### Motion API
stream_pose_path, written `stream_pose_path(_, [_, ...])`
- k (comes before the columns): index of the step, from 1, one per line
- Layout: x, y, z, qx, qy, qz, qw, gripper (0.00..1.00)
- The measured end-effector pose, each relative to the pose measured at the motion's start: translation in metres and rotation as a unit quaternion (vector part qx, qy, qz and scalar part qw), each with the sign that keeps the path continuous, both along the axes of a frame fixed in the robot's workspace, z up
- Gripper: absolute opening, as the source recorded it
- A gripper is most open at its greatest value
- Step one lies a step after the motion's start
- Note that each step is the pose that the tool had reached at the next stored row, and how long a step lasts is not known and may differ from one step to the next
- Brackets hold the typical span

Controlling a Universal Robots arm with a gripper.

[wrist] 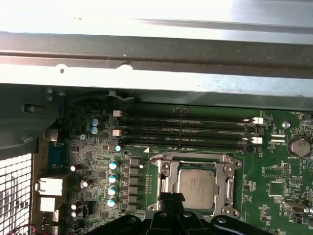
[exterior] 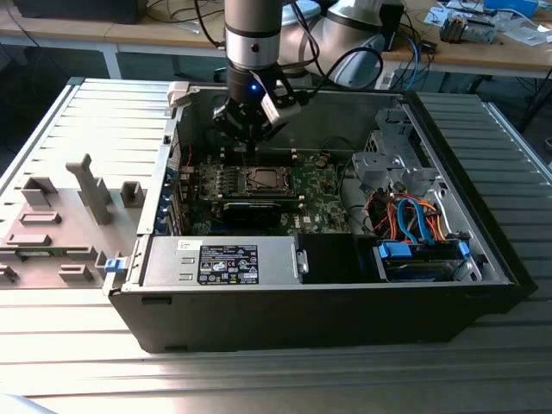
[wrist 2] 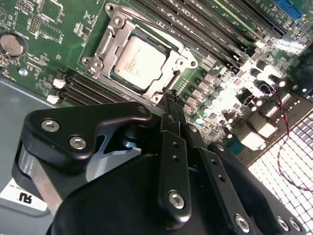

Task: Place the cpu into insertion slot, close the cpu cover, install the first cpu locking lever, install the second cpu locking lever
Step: 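Install the first cpu locking lever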

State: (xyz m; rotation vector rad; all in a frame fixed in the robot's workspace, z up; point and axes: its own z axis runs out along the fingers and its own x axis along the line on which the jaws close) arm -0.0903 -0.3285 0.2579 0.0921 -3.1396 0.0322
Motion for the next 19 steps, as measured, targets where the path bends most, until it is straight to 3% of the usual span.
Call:
stream_pose_path(11, [-0.0139, 0.0035, 0.001, 0.0, -0.0018, 0.0, 1.0, 0.11])
stream_pose_path(19, [-0.0254, 0.0093, 0.0014, 0.0001, -0.0026, 0.0, 1.0, 0.11])
